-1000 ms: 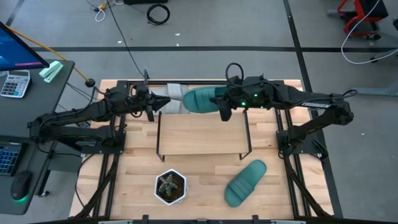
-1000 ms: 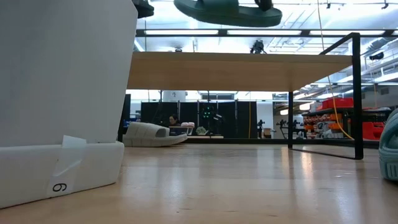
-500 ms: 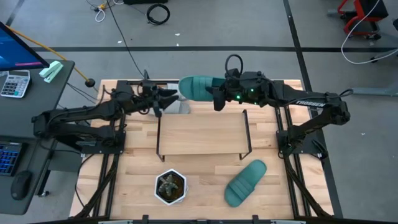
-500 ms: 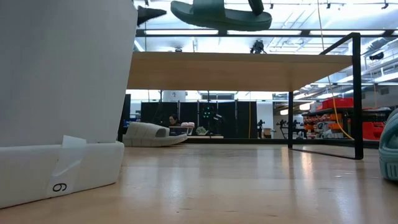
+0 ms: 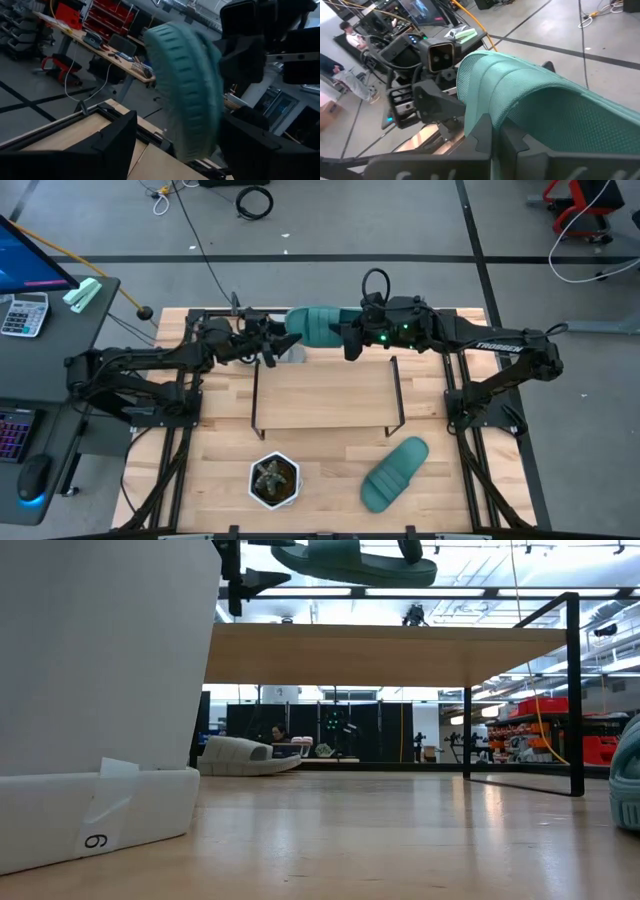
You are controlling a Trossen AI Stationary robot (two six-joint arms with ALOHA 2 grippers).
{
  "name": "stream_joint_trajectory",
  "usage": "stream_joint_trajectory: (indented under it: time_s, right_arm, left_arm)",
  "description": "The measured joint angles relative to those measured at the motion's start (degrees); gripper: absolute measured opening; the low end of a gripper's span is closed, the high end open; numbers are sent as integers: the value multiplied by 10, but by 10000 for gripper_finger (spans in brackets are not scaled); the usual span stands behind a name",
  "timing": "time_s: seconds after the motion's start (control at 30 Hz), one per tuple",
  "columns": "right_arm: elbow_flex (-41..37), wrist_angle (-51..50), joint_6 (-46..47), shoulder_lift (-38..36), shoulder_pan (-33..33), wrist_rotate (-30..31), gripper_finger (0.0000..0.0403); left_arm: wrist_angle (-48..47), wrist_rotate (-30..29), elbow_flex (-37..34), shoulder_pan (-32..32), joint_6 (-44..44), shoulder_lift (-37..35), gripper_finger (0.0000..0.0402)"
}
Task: Pick and place slides into the shelf
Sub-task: Put the right green slide on the shelf
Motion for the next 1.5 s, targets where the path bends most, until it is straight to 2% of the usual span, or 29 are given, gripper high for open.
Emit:
stream_joint_trajectory:
  time_s: [0.27,0.53,0.7,0.97,1.23,1.5]
  right_arm:
    - [0,2,12,0,8,-14,10]
    - [0,-5,13,0,17,-21,10]
    - [0,-8,14,0,25,-21,10]
    - [0,-9,17,0,30,-25,10]
    - [0,-9,21,0,30,-31,10]
    - [0,-23,10,0,30,-43,10]
  left_arm:
    - [48,-36,0,1,33,4,242]
    - [58,-41,0,4,34,3,197]
    - [58,-40,0,3,34,3,152]
    - [57,-44,0,4,34,3,50]
    - [57,-34,0,4,34,3,51]
    - [62,-30,0,1,34,3,101]
